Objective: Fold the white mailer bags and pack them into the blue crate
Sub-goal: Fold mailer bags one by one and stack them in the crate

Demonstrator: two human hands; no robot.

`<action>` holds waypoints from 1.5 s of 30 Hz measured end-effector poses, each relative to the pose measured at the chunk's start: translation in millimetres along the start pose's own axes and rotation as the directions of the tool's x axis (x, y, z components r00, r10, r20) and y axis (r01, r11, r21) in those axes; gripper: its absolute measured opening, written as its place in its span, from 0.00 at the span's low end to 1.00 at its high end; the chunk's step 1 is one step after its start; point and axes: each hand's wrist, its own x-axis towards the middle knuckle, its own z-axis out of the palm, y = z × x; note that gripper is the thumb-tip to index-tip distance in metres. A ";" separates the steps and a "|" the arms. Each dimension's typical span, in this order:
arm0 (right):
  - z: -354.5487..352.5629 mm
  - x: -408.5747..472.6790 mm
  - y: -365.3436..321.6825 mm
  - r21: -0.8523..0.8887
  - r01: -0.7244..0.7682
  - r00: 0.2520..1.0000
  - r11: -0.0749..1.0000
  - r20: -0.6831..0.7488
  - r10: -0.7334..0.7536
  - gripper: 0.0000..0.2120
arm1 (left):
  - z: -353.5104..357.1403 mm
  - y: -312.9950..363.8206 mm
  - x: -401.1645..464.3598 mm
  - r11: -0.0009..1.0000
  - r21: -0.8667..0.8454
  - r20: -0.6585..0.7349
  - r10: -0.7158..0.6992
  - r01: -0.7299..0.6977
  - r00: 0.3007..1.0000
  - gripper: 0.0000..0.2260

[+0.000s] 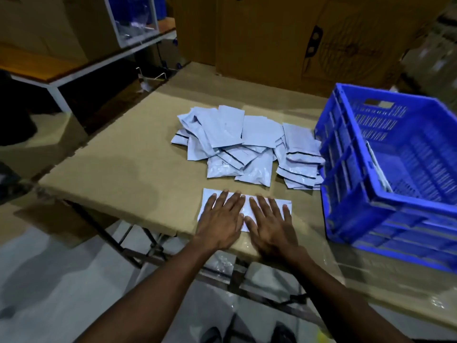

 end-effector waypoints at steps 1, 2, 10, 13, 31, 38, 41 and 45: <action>-0.9 0.6 1.7 -0.008 -0.006 1.000 1.000 0.010 0.006 0.33 | -0.5 -1.3 -0.4 1.000 -0.003 0.019 -0.002 0.002 1.000 0.31; -1.6 1.2 3.7 -0.016 -0.013 1.000 1.000 0.022 0.013 0.35 | -1.1 -3.3 -0.7 1.000 -0.007 0.032 -0.003 0.003 0.999 0.32; -11.8 0.4 17.0 0.029 -0.046 0.986 0.999 0.163 0.041 0.35 | -16.8 -44.7 -16.7 0.988 -0.033 0.113 -0.146 0.150 0.983 0.32; -21.6 3.4 5.9 -0.001 -0.064 0.978 0.998 0.198 0.063 0.36 | -18.8 -46.3 -18.7 0.986 -0.022 0.136 -0.158 0.162 0.978 0.32; -13.1 1.1 27.7 0.061 0.006 0.993 0.998 0.121 -0.014 0.33 | -20.3 -45.9 -18.0 0.985 -0.020 0.191 -0.162 0.169 0.968 0.28; -25.8 17.0 4.1 -0.045 0.039 0.992 0.998 0.123 -0.033 0.34 | -29.6 -32.4 -2.7 0.975 -0.213 -0.026 -0.079 0.071 0.997 0.26; -19.5 20.6 -18.0 0.050 0.149 0.976 0.988 0.153 -0.155 0.42 | -21.9 -5.7 2.7 0.921 -0.383 -0.082 0.042 -0.071 0.996 0.31; -8.6 19.1 -3.9 0.042 0.092 0.985 0.995 0.140 -0.097 0.34 | -13.4 -5.4 -0.4 0.973 -0.230 -0.038 -0.036 0.026 0.999 0.32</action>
